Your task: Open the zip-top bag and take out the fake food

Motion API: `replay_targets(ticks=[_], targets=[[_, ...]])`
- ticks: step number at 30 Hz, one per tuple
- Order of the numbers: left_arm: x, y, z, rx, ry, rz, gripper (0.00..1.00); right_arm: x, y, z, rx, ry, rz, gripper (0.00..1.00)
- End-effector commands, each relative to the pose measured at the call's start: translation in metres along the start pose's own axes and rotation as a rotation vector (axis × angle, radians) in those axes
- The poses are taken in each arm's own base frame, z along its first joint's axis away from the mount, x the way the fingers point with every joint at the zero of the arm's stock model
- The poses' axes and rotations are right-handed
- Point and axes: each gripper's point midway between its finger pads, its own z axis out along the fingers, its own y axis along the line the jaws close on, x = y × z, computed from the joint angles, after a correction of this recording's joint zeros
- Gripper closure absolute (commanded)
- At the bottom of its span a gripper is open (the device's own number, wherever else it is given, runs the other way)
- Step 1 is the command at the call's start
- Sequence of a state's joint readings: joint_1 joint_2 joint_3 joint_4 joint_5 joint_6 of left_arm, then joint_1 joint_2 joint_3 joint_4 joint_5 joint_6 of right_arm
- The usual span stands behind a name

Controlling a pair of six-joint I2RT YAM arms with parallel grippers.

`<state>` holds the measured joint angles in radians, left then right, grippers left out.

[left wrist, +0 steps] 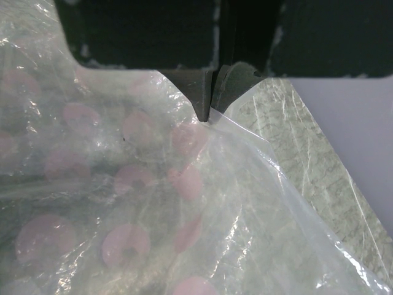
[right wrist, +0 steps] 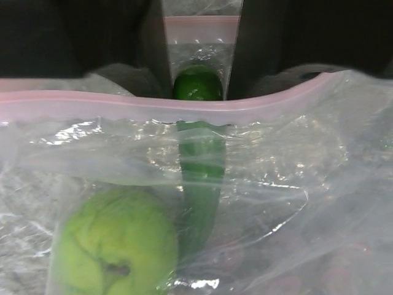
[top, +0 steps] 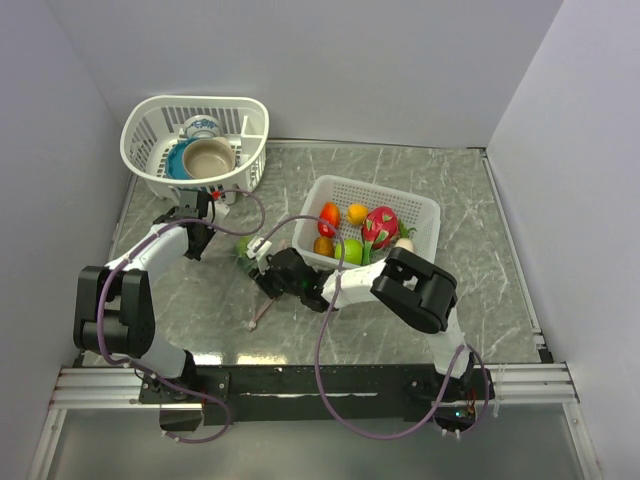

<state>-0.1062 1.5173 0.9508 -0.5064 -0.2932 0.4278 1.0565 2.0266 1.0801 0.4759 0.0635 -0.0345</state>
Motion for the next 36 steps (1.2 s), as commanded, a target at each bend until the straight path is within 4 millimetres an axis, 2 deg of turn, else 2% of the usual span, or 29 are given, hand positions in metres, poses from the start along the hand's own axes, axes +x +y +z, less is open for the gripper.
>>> replay_targets(ticks=[1, 5, 6, 7, 8, 9, 10, 11, 12, 13, 14, 15, 16, 18, 20, 21, 22, 23, 24, 26, 29, 31, 32, 34, 35, 36], targets=[[-0.018, 0.011, -0.015, -0.017, -0.062, -0.013, 0.99, -0.01, 0.009, -0.004, -0.025, -0.013, 0.03, 0.63], [-0.016, 0.013, -0.016, -0.028, -0.061, -0.003, 0.99, -0.015, 0.012, -0.021, -0.03, -0.026, 0.08, 0.8], [-0.016, 0.015, -0.016, -0.041, -0.065, 0.001, 0.99, -0.031, 0.015, -0.032, -0.038, -0.062, 0.103, 0.82], [-0.014, 0.019, -0.015, -0.07, -0.059, 0.005, 0.99, -0.024, 0.015, -0.041, -0.036, -0.051, 0.11, 0.83], [-0.012, 0.023, -0.015, -0.089, -0.053, 0.016, 0.99, -0.027, 0.016, -0.049, -0.037, -0.061, 0.121, 0.84], [-0.011, 0.026, -0.017, -0.103, -0.053, 0.017, 0.99, -0.046, 0.019, -0.066, -0.049, -0.113, 0.154, 0.84], [-0.012, 0.028, -0.02, -0.106, -0.058, 0.015, 0.99, -0.032, 0.019, -0.076, -0.047, -0.094, 0.165, 0.84], [-0.009, 0.027, -0.023, -0.094, -0.044, 0.014, 0.99, -0.034, 0.018, -0.086, -0.045, -0.109, 0.179, 0.84], [-0.011, 0.029, -0.03, -0.087, -0.048, 0.005, 0.99, -0.032, 0.016, -0.104, -0.04, -0.126, 0.206, 0.84], [-0.027, 0.029, -0.041, -0.049, -0.098, -0.012, 0.99, -0.031, 0.01, -0.112, -0.011, -0.139, 0.223, 0.84], [-0.022, 0.024, -0.05, -0.005, -0.074, -0.024, 0.99, -0.03, 0.007, -0.121, 0.001, -0.152, 0.238, 0.84], [-0.028, 0.025, -0.062, 0.013, -0.101, -0.035, 0.99, -0.028, 0.003, -0.138, 0.009, -0.172, 0.261, 0.84], [-0.043, 0.032, -0.078, 0.018, -0.149, -0.055, 0.99, -0.028, -0.001, -0.145, 0.026, -0.185, 0.272, 0.83], [-0.052, 0.033, -0.103, 0.066, -0.183, -0.072, 0.99, -0.021, -0.005, -0.163, 0.041, -0.196, 0.304, 0.83], [-0.056, 0.029, -0.12, 0.111, -0.212, -0.076, 0.99, -0.027, -0.008, -0.179, 0.044, -0.231, 0.318, 0.83], [-0.055, 0.029, -0.131, 0.131, -0.213, -0.077, 0.99, -0.017, -0.012, -0.183, 0.061, -0.214, 0.327, 0.83], [-0.056, 0.027, -0.137, 0.15, -0.227, -0.077, 0.99, -0.016, -0.013, -0.188, 0.07, -0.218, 0.328, 0.83], [-0.057, 0.023, -0.145, 0.175, -0.252, -0.077, 0.99, -0.025, -0.022, -0.197, 0.106, -0.257, 0.338, 0.83], [-0.053, 0.019, -0.149, 0.193, -0.247, -0.076, 0.99, -0.021, -0.026, -0.202, 0.124, -0.255, 0.335, 0.83], [-0.049, 0.016, -0.155, 0.199, -0.254, -0.07, 0.99, -0.029, -0.043, -0.215, 0.197, -0.305, 0.325, 0.83], [-0.032, 0.009, -0.141, 0.184, -0.217, -0.063, 0.99, -0.032, -0.065, -0.225, 0.299, -0.307, 0.319, 0.83], [-0.027, 0.011, -0.131, 0.151, -0.205, -0.065, 0.99, -0.036, -0.074, -0.23, 0.338, -0.321, 0.318, 0.85], [-0.017, 0.006, -0.121, 0.149, -0.175, -0.059, 0.99, -0.038, -0.082, -0.237, 0.381, -0.34, 0.331, 0.88], [-0.014, 0.012, -0.108, 0.086, -0.162, -0.055, 0.99, -0.042, -0.08, -0.243, 0.347, -0.362, 0.336, 0.89], [-0.003, 0.009, -0.096, 0.073, -0.13, -0.041, 0.99, -0.033, -0.077, -0.241, 0.326, -0.324, 0.325, 0.88], [0.005, 0.016, -0.089, 0.018, -0.097, -0.034, 0.99, -0.027, -0.071, -0.238, 0.295, -0.286, 0.32, 0.88]])
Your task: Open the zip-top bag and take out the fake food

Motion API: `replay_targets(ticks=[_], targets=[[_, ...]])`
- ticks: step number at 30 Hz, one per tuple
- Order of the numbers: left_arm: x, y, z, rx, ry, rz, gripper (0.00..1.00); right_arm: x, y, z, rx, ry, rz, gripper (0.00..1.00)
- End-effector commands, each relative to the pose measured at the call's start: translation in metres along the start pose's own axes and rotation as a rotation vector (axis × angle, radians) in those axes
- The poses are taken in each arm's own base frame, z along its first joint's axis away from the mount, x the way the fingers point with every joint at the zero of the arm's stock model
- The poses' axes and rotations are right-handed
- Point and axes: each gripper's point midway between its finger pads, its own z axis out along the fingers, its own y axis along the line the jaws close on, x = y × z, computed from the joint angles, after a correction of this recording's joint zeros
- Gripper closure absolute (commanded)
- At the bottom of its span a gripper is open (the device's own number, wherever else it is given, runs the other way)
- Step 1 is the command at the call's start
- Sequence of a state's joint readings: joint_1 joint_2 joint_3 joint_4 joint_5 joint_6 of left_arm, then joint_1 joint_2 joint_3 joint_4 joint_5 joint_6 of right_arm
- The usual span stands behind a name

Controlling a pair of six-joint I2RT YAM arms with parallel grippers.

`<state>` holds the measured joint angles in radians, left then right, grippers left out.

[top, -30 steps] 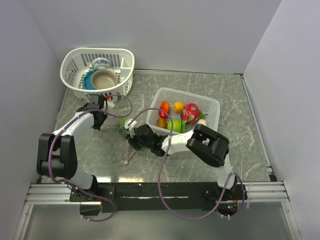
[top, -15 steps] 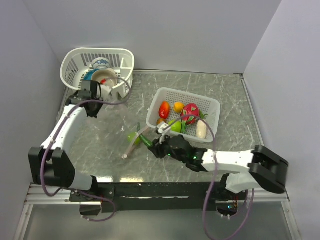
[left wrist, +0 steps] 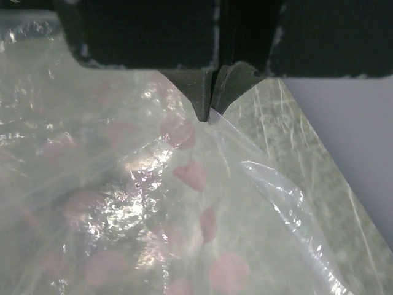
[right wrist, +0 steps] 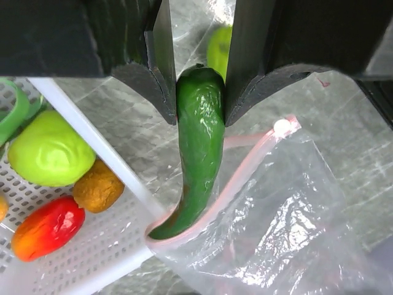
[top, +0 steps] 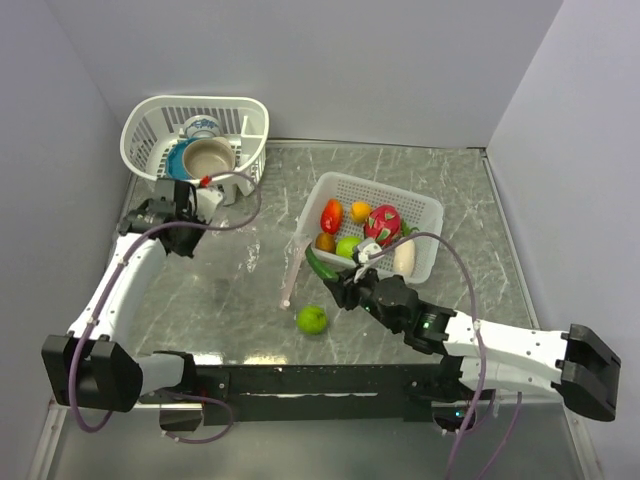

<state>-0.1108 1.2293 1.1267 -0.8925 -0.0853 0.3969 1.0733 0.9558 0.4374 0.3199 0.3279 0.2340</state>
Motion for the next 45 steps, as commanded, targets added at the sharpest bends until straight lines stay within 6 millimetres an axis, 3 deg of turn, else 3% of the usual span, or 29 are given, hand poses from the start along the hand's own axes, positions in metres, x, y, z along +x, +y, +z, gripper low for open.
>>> replay_targets(ticks=[1, 2, 5, 8, 13, 14, 15, 16, 17, 18, 19, 20, 22, 24, 25, 26, 28, 29, 31, 34, 35, 38, 40, 41, 45], targets=[[0.016, 0.028, 0.025, -0.185, 0.043, 0.03, 0.99, 0.003, -0.024, -0.005, 0.096, 0.046, -0.02, 0.88], [0.033, 0.028, 0.036, -0.206, 0.087, 0.049, 0.99, 0.012, -0.026, -0.007, 0.106, 0.091, -0.012, 0.88], [0.049, 0.038, 0.052, -0.254, 0.131, 0.065, 0.99, 0.02, -0.023, -0.011, 0.094, 0.121, 0.019, 0.88], [0.056, 0.042, 0.06, -0.237, 0.154, 0.042, 0.99, 0.011, -0.033, -0.018, 0.136, 0.067, 0.055, 0.89], [0.053, 0.039, 0.062, -0.211, 0.148, 0.032, 0.99, -0.04, -0.064, -0.013, 0.304, -0.125, 0.103, 0.86], [0.052, 0.039, 0.062, -0.206, 0.147, 0.029, 0.99, -0.064, -0.065, -0.008, 0.31, -0.184, 0.121, 0.84], [0.053, 0.038, 0.062, -0.201, 0.153, 0.028, 0.99, -0.072, -0.069, -0.002, 0.322, -0.193, 0.127, 0.83], [0.053, 0.037, 0.062, -0.197, 0.154, 0.027, 0.99, -0.064, -0.078, 0.014, 0.357, -0.152, 0.113, 0.81], [0.053, 0.037, 0.062, -0.195, 0.151, 0.027, 0.99, -0.084, -0.091, 0.023, 0.408, -0.167, 0.134, 0.72], [0.052, 0.037, 0.061, -0.195, 0.149, 0.025, 0.99, -0.085, -0.096, 0.033, 0.431, -0.145, 0.132, 0.58], [0.051, 0.037, 0.059, -0.198, 0.142, 0.027, 0.99, -0.067, -0.102, 0.051, 0.455, -0.067, 0.108, 0.38], [0.052, 0.037, 0.059, -0.196, 0.143, 0.026, 0.99, -0.077, -0.104, 0.059, 0.477, -0.046, 0.111, 0.01], [0.05, 0.037, 0.056, -0.196, 0.133, 0.028, 0.99, -0.068, -0.11, 0.066, 0.527, -0.005, 0.099, 0.0], [0.051, 0.037, 0.056, -0.195, 0.133, 0.029, 0.99, -0.06, -0.112, 0.057, 0.543, 0.011, 0.119, 0.0], [0.051, 0.037, 0.055, -0.197, 0.131, 0.033, 0.99, -0.064, -0.11, 0.047, 0.54, -0.009, 0.153, 0.0], [0.051, 0.037, 0.056, -0.197, 0.131, 0.034, 0.99, -0.046, -0.114, 0.034, 0.574, 0.055, 0.136, 0.0], [0.051, 0.037, 0.057, -0.196, 0.133, 0.041, 0.99, -0.043, -0.102, 0.014, 0.593, 0.078, 0.148, 0.0], [0.05, 0.038, 0.058, -0.2, 0.13, 0.04, 0.99, -0.021, -0.105, -0.005, 0.633, 0.19, 0.115, 0.0], [0.046, 0.038, 0.059, -0.193, 0.125, 0.041, 0.99, 0.001, -0.095, -0.035, 0.68, 0.32, 0.165, 0.0], [0.039, 0.04, 0.059, -0.187, 0.114, 0.028, 0.99, 0.013, -0.076, -0.06, 0.71, 0.387, 0.297, 0.0], [0.038, 0.038, 0.06, -0.176, 0.111, 0.024, 0.99, 0.027, -0.083, -0.082, 0.77, 0.474, 0.287, 0.0], [0.032, 0.035, 0.059, -0.164, 0.099, 0.017, 0.99, 0.051, -0.08, -0.104, 0.824, 0.571, 0.32, 0.0], [0.031, 0.033, 0.058, -0.161, 0.1, 0.022, 0.99, 0.068, -0.075, -0.11, 0.807, 0.602, 0.329, 0.0], [0.03, 0.032, 0.058, -0.163, 0.1, 0.023, 0.99, 0.074, -0.061, -0.103, 0.742, 0.609, 0.366, 0.0], [0.027, 0.032, 0.053, -0.165, 0.087, 0.028, 0.99, 0.107, -0.044, -0.096, 0.658, 0.675, 0.403, 0.0]])
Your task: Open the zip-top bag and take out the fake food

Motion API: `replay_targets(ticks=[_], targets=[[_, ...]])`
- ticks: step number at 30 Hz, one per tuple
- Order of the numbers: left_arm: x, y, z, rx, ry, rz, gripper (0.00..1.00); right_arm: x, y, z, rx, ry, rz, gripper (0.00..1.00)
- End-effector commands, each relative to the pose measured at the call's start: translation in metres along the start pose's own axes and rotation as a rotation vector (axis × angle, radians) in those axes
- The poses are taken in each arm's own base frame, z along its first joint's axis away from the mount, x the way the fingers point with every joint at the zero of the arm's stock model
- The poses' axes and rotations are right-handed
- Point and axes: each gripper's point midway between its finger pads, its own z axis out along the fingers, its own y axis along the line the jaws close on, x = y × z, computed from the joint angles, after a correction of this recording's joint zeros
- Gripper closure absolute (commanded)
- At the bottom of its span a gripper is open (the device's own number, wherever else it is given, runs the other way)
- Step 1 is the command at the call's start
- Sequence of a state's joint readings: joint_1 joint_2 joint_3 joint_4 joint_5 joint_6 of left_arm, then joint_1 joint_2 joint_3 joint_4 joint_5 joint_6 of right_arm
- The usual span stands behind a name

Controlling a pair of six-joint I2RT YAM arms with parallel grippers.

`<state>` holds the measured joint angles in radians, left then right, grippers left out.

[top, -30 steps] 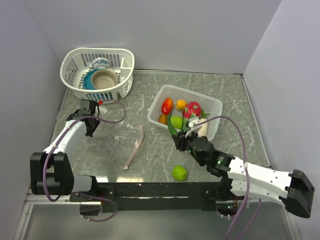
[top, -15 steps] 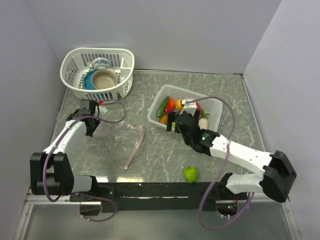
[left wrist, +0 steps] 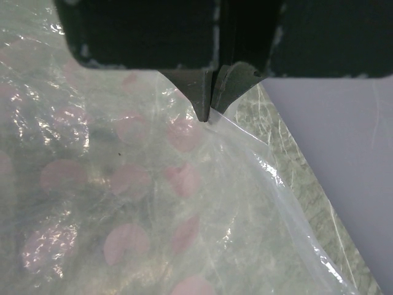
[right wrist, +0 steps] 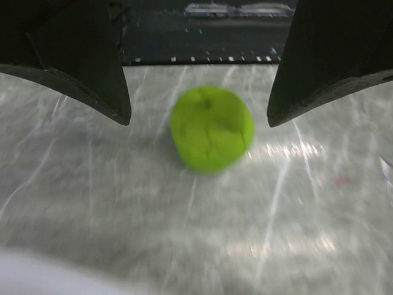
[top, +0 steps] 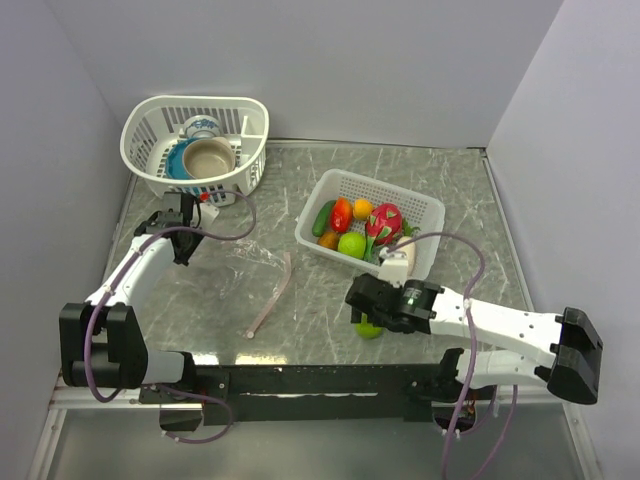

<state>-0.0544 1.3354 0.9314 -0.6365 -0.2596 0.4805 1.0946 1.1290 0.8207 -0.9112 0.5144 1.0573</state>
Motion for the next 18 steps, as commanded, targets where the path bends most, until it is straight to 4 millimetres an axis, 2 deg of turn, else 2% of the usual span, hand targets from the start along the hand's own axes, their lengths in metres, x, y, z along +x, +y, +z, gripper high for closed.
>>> replay_targets(ticks=[1, 4, 6, 9, 12, 13, 18], targets=[[-0.014, 0.005, -0.01, -0.005, -0.045, -0.016, 0.99, 0.038, 0.007, 0.011, -0.031, 0.109, 0.039, 0.0], [-0.013, 0.005, -0.011, -0.011, -0.047, -0.016, 0.99, 0.054, 0.024, 0.023, -0.074, 0.147, 0.005, 0.0], [-0.012, 0.005, -0.01, -0.011, -0.042, -0.015, 0.99, 0.063, 0.025, 0.033, -0.062, 0.166, -0.021, 0.0], [-0.012, 0.005, -0.009, -0.011, -0.044, -0.014, 0.99, 0.062, 0.027, 0.044, -0.046, 0.14, -0.044, 0.0], [-0.012, 0.004, -0.008, -0.006, -0.04, -0.015, 0.99, 0.046, 0.03, 0.052, -0.018, 0.057, -0.065, 0.0], [-0.012, 0.004, -0.009, -0.004, -0.039, -0.016, 0.99, 0.032, 0.032, 0.053, -0.001, 0.001, -0.061, 0.0], [-0.013, 0.004, -0.009, -0.006, -0.047, -0.018, 0.99, 0.015, 0.046, 0.061, 0.005, -0.081, -0.078, 0.0]])
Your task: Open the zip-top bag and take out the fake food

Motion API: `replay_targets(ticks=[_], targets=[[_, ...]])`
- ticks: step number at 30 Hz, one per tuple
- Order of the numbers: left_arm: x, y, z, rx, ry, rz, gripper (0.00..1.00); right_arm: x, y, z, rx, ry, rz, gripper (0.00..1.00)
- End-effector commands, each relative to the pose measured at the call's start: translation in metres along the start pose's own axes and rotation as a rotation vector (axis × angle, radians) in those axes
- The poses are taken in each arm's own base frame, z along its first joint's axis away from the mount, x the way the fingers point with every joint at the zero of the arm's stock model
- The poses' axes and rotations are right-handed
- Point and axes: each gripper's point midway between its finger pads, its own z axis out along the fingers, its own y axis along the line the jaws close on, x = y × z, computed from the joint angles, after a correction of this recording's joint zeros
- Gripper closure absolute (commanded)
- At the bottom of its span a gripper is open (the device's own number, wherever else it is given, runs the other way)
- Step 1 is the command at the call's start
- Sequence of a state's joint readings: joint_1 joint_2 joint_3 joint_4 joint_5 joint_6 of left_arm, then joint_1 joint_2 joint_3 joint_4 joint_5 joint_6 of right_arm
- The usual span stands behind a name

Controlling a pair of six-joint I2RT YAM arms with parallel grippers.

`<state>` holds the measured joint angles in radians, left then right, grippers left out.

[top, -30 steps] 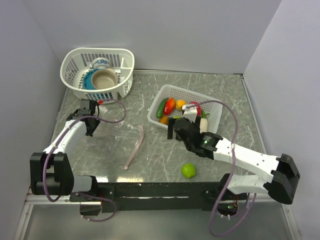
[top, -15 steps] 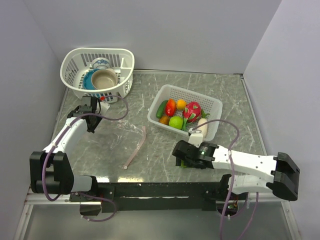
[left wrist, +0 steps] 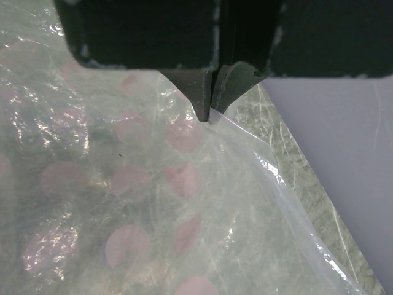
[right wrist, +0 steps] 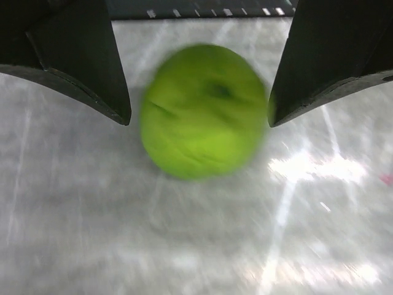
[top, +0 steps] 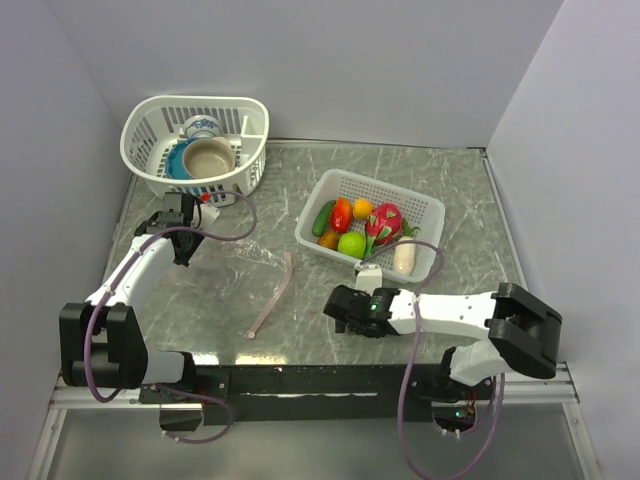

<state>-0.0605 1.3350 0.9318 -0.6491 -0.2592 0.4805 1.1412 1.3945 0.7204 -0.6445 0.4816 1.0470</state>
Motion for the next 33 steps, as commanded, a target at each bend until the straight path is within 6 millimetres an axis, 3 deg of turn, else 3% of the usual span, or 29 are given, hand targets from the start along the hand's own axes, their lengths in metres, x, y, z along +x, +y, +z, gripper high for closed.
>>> replay_targets(ticks=[1, 5, 8, 13, 14, 15, 16, 20, 24, 25, 27, 28, 31, 32, 33], targets=[[-0.013, 0.005, -0.007, -0.011, -0.049, -0.024, 0.99, -0.038, 0.024, 0.001, -0.038, -0.16, 0.03, 0.0], [-0.009, 0.006, -0.005, -0.023, -0.041, -0.015, 0.99, -0.036, 0.029, 0.007, -0.044, -0.153, 0.025, 0.02], [-0.008, 0.005, -0.003, -0.026, -0.04, -0.011, 0.99, -0.032, 0.031, 0.008, -0.059, -0.143, 0.023, 0.18], [-0.008, 0.004, -0.002, -0.023, -0.041, -0.015, 0.99, -0.034, 0.029, 0.002, -0.073, -0.147, 0.023, 0.56], [-0.008, 0.004, -0.003, -0.022, -0.043, -0.017, 0.99, -0.04, 0.029, -0.004, -0.076, -0.163, 0.027, 0.63], [-0.008, 0.004, -0.002, -0.021, -0.041, -0.014, 0.99, -0.053, 0.032, -0.012, -0.083, -0.199, 0.042, 0.79], [-0.008, 0.004, -0.002, -0.022, -0.043, -0.015, 0.99, -0.06, 0.029, -0.018, -0.071, -0.219, 0.035, 0.81], [-0.005, 0.001, -0.002, -0.011, -0.039, -0.022, 0.99, -0.138, 0.035, -0.07, -0.109, -0.406, 0.077, 0.76], [-0.006, -0.005, -0.007, 0.023, -0.049, -0.035, 0.99, -0.213, 0.003, -0.091, -0.077, -0.531, 0.187, 0.72], [-0.007, -0.008, -0.009, 0.039, -0.057, -0.038, 0.99, -0.238, -0.019, -0.088, -0.037, -0.57, 0.261, 0.71], [-0.008, -0.01, -0.014, 0.051, -0.066, -0.042, 0.99, -0.264, -0.041, -0.086, 0.012, -0.604, 0.312, 0.68], [-0.008, -0.01, -0.016, 0.054, -0.067, -0.043, 0.99, -0.275, -0.062, -0.079, 0.068, -0.608, 0.354, 0.67], [-0.009, -0.014, -0.021, 0.076, -0.078, -0.047, 0.99, -0.286, -0.081, -0.049, 0.151, -0.563, 0.365, 0.61], [-0.011, -0.015, -0.023, 0.083, -0.088, -0.048, 0.99, -0.288, -0.092, -0.04, 0.17, -0.54, 0.38, 0.42], [-0.012, -0.015, -0.024, 0.085, -0.092, -0.05, 0.99, -0.287, -0.093, -0.033, 0.17, -0.516, 0.375, 0.32]])
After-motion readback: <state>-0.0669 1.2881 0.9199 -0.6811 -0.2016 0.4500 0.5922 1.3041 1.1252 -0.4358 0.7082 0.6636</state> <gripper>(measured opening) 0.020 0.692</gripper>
